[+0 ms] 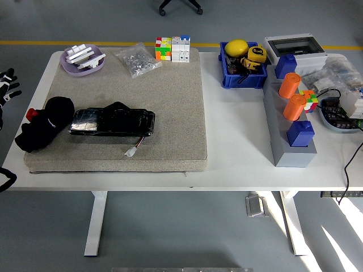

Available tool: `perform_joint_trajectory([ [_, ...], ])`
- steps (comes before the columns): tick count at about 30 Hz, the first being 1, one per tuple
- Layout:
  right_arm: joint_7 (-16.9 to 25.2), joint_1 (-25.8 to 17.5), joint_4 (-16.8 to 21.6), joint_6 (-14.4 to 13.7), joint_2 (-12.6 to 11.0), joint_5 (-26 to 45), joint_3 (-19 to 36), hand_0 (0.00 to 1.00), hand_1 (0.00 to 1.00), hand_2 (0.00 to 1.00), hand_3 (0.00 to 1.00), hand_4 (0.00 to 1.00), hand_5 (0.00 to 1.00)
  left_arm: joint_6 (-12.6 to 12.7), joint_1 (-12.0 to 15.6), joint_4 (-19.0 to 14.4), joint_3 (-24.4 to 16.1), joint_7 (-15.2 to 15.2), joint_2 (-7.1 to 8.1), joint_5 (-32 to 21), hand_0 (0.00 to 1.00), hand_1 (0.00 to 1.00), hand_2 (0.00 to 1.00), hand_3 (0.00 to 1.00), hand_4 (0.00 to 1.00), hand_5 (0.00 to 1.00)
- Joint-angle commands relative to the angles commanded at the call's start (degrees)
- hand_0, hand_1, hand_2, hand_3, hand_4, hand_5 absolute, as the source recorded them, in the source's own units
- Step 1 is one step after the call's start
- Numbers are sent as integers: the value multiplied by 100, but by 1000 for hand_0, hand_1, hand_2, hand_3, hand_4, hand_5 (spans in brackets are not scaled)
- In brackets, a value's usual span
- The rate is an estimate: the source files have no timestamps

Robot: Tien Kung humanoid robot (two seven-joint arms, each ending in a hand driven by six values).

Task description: Pick the rag up,wipe the panel,place it on the desk

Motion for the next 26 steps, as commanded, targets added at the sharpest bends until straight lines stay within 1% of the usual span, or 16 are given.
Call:
perform_joint_trajectory([
  [4,109,5,-16,54,-5,206,-219,649,596,660,571,968,470,7,10,-13,-8,12,12,96,555,628,601,573,875,387],
  [6,115,9,-18,61,0,218,-235,649,596,660,572,968,469,9,12,-22,-8,20,17,142,569,628,601,573,874,383],
  [26,146,21,-16,115,-14,311,-344,649,602,660,572,969,470,13,19,-20,-87,61,43,404,575,628,602,574,877,377],
])
